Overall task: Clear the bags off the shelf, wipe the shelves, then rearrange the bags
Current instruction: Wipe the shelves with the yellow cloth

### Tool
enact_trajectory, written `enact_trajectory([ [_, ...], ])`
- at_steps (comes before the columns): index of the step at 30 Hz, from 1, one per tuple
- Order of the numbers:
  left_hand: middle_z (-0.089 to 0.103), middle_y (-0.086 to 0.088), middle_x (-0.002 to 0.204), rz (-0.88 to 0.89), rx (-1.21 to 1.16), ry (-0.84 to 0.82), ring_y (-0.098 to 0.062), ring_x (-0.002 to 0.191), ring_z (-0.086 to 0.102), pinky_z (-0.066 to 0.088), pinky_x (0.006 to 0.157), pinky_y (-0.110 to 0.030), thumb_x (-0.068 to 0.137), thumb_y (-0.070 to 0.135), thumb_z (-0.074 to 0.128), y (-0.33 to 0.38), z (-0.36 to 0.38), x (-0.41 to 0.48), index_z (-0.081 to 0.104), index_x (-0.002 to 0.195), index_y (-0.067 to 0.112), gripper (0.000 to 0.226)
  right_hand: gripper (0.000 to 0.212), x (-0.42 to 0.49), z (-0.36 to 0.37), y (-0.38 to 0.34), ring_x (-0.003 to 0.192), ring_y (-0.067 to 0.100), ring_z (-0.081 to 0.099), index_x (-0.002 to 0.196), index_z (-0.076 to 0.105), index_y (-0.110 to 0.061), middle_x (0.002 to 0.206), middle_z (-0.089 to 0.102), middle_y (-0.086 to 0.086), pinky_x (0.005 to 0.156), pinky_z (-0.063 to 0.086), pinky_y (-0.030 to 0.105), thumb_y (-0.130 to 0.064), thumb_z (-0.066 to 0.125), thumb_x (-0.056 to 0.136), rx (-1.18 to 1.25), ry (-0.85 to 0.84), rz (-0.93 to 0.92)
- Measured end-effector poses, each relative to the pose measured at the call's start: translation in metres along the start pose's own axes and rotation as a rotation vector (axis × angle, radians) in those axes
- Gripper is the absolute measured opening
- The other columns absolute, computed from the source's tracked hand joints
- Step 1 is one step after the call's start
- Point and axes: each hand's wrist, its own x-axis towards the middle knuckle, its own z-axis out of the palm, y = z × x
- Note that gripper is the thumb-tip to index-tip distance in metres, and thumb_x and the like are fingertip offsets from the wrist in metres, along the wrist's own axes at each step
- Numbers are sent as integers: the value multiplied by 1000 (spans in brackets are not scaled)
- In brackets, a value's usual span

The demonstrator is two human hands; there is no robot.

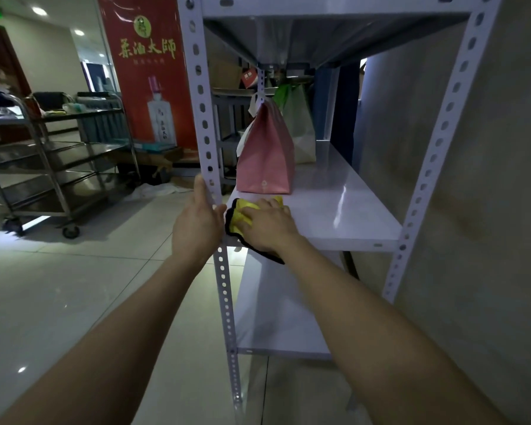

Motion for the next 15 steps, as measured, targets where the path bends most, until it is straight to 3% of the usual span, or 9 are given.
enact_trajectory([
  [4,70,-11,121,-2,14,7,-38,87,72,64,71,-55,105,27,64,0,0,0,29,151,28,58,53,-44,-11,84,129,36,44,144,54,-38,144,54,7,106,34,47,-58,35,99,-6,72,150],
  [7,70,-9,116,-12,11,13,-36,84,72,65,70,-55,105,27,65,4,0,-2,30,149,30,56,49,-83,-27,161,124,39,46,145,56,-26,138,55,17,107,33,47,-47,38,105,-53,135,398],
  [10,71,-10,116,-26,8,-3,-34,82,72,66,69,-54,104,26,66,6,-3,-2,29,148,31,58,44,-87,-33,168,121,39,46,141,55,-20,136,52,19,107,31,48,-35,43,102,-119,99,498],
  [12,71,-11,119,-45,14,-41,-34,80,72,66,67,-54,104,25,67,7,-7,-1,26,151,31,62,43,-74,-28,137,124,37,45,136,56,-23,137,52,17,110,27,52,-32,48,95,-122,97,474],
  [15,69,-14,123,-59,52,-112,-37,84,74,66,69,-56,105,28,65,6,-11,2,19,159,29,71,45,-59,-10,83,130,36,42,139,54,-33,143,51,13,113,27,52,-46,46,97,-54,86,215],
])
